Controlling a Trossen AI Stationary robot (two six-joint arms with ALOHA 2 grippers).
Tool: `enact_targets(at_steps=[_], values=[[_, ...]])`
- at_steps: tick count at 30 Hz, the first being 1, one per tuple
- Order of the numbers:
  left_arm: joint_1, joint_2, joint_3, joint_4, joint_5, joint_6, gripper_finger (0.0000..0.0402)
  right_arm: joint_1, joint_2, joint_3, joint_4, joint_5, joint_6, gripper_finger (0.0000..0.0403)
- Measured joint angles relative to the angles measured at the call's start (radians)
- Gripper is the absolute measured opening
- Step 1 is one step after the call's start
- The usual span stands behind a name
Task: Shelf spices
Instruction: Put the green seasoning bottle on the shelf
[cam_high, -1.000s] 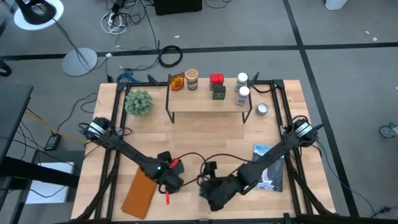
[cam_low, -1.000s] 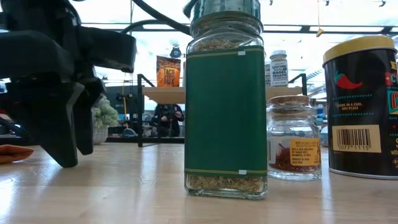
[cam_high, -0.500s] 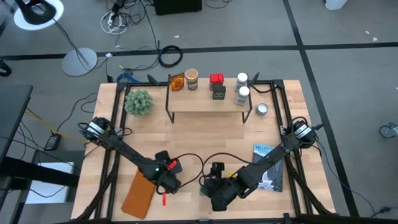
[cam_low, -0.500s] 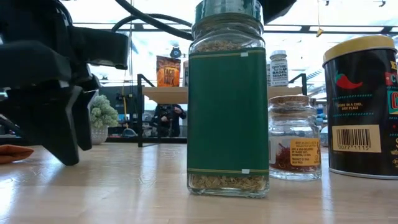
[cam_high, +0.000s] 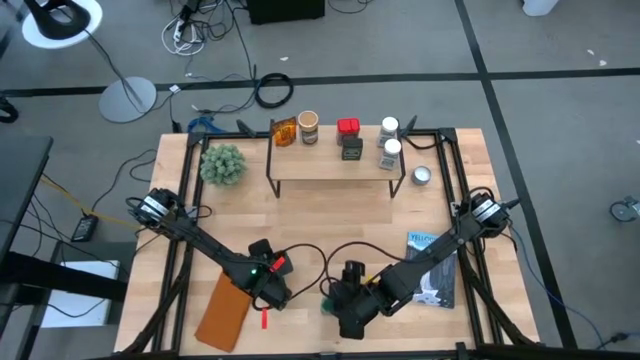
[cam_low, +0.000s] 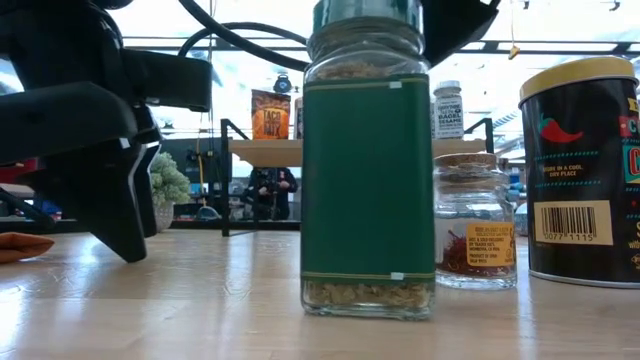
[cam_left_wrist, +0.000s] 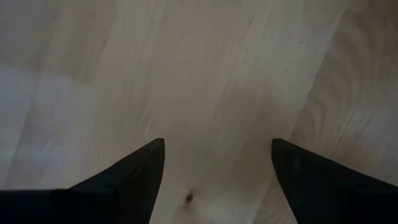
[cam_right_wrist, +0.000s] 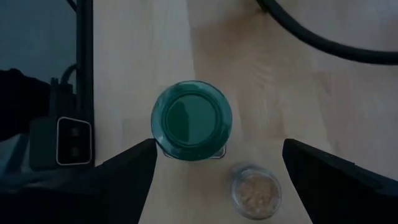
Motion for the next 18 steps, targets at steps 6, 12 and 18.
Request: enact_targets(at_steps=[6,12,18], values=[[0.001,0.0,0.0,0.006,-0.001,-0.01,0.0298,-0.026,0.02,-0.006,-0.082,0.038,-0.054,0.0346],[0.001,0.0,0.0,0.016,-0.022,-0.026,0.0298,-0.059,0.017,-0.006,-0.193,0.187,-0.062,0.0346],[0.001,0.0,0.0,0.016,-0.036,-0.039,0.0298,-0.062,0.009,-0.006,-0.227,0.163,-0.063,0.0346]])
